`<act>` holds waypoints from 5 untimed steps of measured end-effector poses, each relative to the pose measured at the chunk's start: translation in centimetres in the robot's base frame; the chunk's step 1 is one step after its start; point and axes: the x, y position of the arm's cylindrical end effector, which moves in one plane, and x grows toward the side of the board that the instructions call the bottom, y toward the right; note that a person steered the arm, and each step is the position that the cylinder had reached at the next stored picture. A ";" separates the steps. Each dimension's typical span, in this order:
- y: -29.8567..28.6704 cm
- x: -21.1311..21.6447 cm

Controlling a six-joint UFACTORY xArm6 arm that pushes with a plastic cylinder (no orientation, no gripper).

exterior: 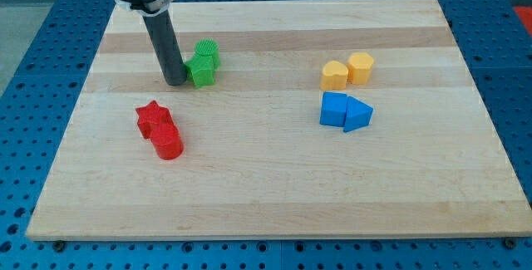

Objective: Push the green star and green circle slightly down

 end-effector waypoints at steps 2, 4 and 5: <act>-2.8 -0.6; -3.5 -6.9; 0.1 -8.9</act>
